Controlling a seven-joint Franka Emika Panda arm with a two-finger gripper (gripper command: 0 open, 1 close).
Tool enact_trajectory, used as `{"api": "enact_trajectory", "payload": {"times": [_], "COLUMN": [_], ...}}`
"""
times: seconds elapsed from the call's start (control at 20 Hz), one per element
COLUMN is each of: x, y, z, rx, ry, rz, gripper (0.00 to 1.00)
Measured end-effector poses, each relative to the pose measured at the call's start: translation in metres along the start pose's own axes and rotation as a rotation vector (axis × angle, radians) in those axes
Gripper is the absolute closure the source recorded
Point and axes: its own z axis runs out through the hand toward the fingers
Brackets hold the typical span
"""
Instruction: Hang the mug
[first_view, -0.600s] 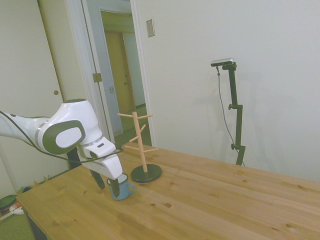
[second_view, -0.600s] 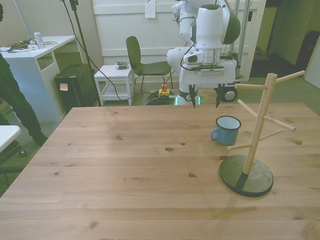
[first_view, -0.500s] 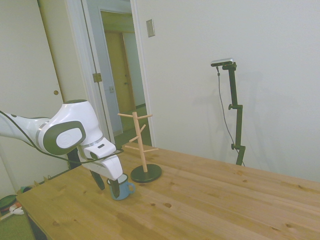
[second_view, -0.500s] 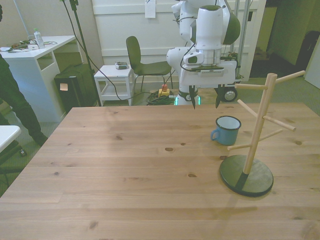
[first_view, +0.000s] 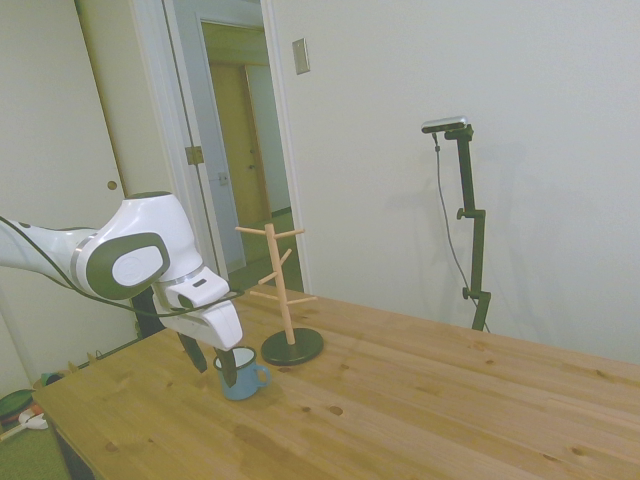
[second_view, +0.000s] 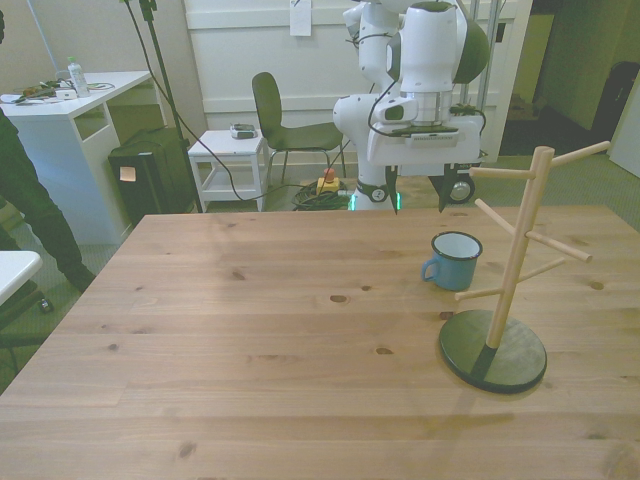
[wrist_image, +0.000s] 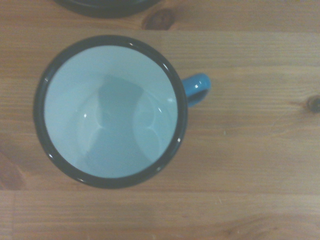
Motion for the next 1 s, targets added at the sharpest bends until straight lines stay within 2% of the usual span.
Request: {"api": "enact_trajectory", "payload": {"times": [0.3,0.6,1.0], "x": [-0.004,-0.012,-0.024], "y": [-0.041,-0.075,-0.1], "z": [-0.009,0.006,0.031], "rx": [-0.002,-0.03,-0.072], "ry": [0.016,0.013,0.036], "rz": [-0.021,-0.048,-0.099], "gripper": [0.0,0.0,0.0]}}
